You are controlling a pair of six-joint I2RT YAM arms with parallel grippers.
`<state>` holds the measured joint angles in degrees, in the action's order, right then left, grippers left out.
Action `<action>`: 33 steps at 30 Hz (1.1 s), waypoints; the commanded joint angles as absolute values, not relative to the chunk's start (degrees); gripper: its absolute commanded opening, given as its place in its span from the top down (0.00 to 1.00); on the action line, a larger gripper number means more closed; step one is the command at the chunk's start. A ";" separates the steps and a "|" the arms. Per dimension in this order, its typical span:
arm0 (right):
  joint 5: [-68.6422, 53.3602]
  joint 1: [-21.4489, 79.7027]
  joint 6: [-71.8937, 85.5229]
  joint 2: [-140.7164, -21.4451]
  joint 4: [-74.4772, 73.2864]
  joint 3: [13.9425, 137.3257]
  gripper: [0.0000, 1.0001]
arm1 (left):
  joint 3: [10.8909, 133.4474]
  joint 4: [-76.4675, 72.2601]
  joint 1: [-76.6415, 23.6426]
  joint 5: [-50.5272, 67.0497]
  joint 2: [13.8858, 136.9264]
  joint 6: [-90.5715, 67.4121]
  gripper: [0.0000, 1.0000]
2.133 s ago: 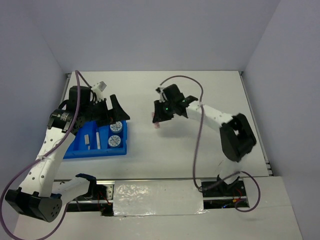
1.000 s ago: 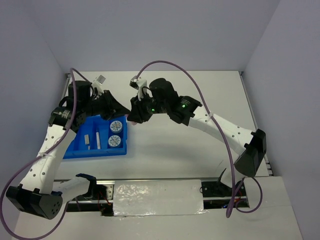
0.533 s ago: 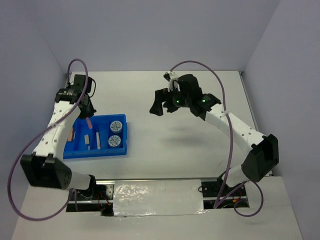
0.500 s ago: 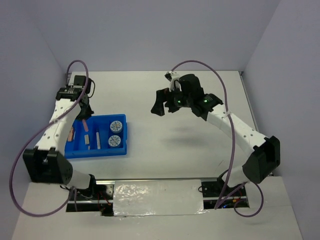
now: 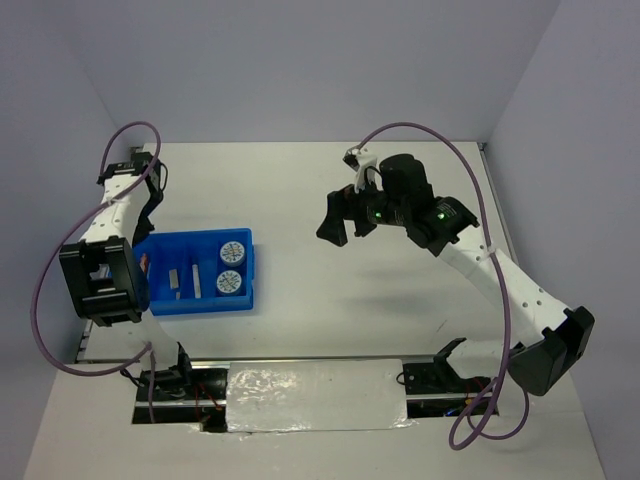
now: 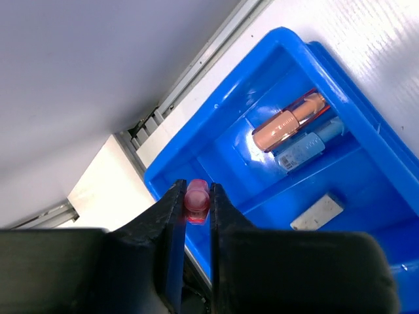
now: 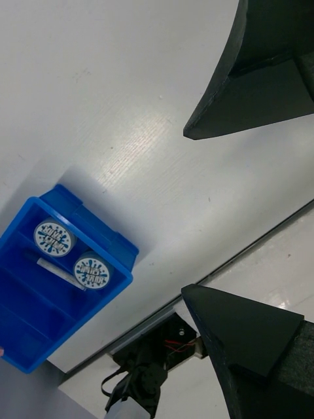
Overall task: Sort the stationery into containers
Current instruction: Place the pen in the storage box, then reset both arms
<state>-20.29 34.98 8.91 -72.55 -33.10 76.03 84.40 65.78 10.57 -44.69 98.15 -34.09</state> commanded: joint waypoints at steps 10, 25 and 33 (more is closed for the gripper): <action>-20.13 35.16 7.82 -69.79 -38.40 82.69 0.00 | 85.34 66.53 11.16 -46.60 99.94 -34.72 0.07; 18.98 35.16 25.74 -57.59 -72.94 103.64 0.00 | 81.75 55.64 -7.91 -7.65 59.00 -36.20 0.01; 23.54 35.16 26.02 -39.21 -80.41 97.74 0.00 | 84.99 71.60 -9.22 -22.02 42.55 -32.60 0.01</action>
